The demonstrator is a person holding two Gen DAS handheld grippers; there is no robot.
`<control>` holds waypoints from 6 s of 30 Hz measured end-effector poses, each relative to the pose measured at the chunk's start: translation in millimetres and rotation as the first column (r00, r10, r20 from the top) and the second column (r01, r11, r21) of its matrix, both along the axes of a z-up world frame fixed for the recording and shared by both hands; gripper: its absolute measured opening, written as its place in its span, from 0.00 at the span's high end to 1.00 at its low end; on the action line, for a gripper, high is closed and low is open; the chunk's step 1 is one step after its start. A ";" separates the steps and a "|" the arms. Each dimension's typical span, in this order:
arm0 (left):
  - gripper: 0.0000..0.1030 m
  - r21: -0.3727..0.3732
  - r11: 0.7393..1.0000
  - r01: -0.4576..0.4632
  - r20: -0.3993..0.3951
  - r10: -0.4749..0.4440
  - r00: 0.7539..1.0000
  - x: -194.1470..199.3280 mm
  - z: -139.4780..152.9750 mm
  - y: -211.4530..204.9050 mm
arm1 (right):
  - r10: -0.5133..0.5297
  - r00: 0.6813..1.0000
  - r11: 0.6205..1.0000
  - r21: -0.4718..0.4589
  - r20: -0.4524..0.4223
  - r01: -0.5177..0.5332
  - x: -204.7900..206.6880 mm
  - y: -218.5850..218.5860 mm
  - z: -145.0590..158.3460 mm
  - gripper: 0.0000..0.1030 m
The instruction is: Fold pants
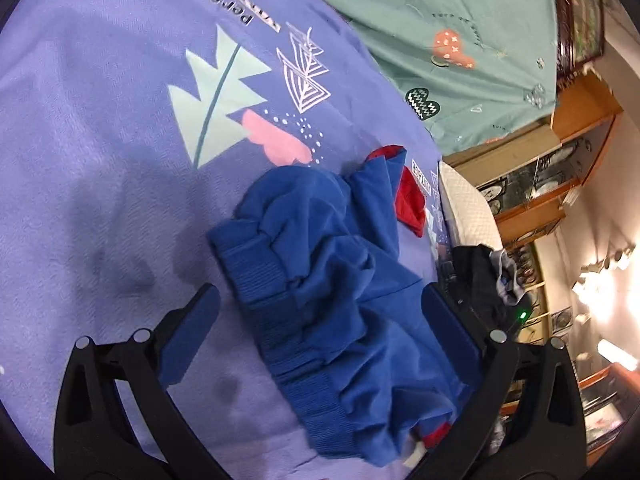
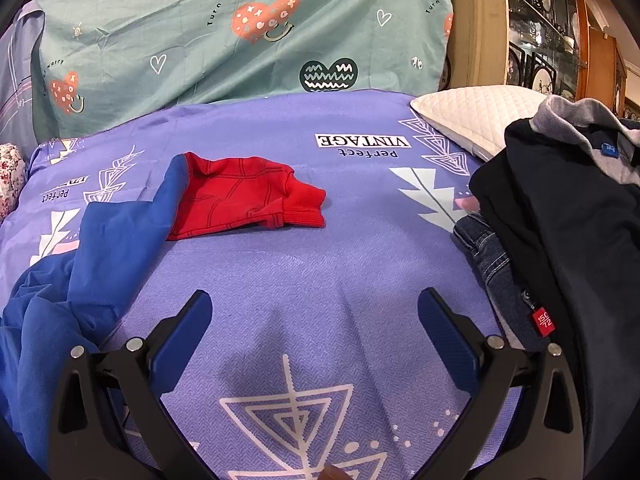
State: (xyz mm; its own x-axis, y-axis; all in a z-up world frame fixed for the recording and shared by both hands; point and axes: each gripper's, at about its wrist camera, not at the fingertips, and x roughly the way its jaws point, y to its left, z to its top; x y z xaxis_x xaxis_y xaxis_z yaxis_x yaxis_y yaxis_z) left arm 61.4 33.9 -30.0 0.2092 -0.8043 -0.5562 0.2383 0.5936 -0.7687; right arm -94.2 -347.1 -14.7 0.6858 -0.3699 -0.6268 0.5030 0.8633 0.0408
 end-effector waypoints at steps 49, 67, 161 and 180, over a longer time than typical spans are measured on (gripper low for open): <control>0.89 -0.019 0.973 -0.230 0.161 0.230 0.960 39.0 71.2 45.6 | -0.014 1.000 0.975 0.220 0.001 0.013 -4.2 -36.4 -0.4 0.01; 0.88 0.276 0.878 -0.391 0.172 0.356 0.919 129.4 39.8 144.2 | -0.024 0.979 0.960 0.267 -0.201 0.078 153.4 -100.3 -36.0 0.03; 0.22 0.238 0.939 -0.249 -0.050 0.268 0.962 25.1 -23.7 106.3 | 0.481 0.851 0.865 0.272 -0.211 -0.421 -98.1 132.7 -15.8 0.22; 0.91 0.045 0.955 -0.292 0.079 0.288 0.954 -18.6 34.0 137.8 | 0.264 0.962 0.909 -0.315 -0.073 -0.273 -100.4 86.7 108.0 0.92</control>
State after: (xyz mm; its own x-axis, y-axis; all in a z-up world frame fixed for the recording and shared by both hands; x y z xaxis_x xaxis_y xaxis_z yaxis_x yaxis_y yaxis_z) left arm 42.8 171.7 4.0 0.4690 -0.6718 -0.5733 0.1021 0.6860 -0.7204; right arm -194.6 -260.4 93.3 0.7708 -0.3580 -0.5269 0.2473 0.9305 -0.2704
